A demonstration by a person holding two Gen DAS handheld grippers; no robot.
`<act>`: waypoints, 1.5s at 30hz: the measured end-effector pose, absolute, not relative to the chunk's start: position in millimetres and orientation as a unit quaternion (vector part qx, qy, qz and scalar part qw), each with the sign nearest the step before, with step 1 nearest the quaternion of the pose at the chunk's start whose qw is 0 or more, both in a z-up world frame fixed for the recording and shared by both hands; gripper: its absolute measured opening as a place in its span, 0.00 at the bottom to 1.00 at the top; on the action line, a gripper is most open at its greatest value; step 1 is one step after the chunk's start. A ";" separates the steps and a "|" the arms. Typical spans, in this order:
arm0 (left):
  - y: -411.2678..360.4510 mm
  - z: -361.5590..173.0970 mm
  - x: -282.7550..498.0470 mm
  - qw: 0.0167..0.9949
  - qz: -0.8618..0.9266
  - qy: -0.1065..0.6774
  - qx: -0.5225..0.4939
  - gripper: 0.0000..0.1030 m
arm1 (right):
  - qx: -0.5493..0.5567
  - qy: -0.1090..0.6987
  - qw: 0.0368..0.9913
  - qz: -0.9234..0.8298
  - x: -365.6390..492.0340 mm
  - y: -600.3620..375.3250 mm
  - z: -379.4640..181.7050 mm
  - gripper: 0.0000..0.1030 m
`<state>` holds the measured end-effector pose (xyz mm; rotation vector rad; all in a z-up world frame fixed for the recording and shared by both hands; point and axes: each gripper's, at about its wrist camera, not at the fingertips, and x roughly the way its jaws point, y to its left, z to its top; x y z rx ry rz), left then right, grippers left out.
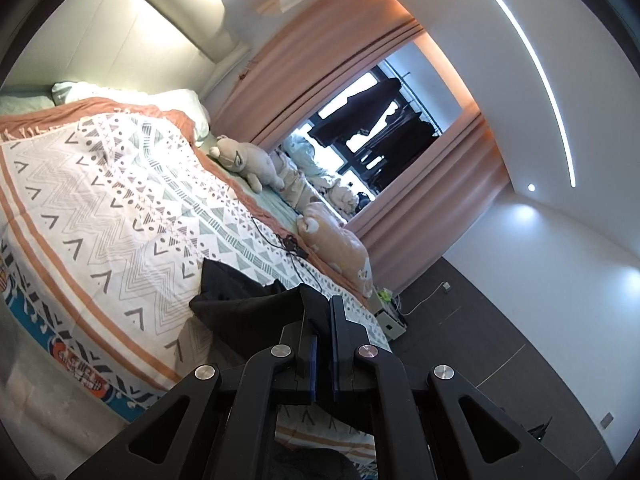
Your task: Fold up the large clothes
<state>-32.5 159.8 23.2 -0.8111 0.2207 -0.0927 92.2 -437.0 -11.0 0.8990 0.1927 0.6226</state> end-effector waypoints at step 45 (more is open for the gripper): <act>232.5 -40.5 412.4 0.910 0.020 0.253 -0.327 0.05 | 0.393 0.233 0.875 0.159 497.3 -364.3 -73.3 0.06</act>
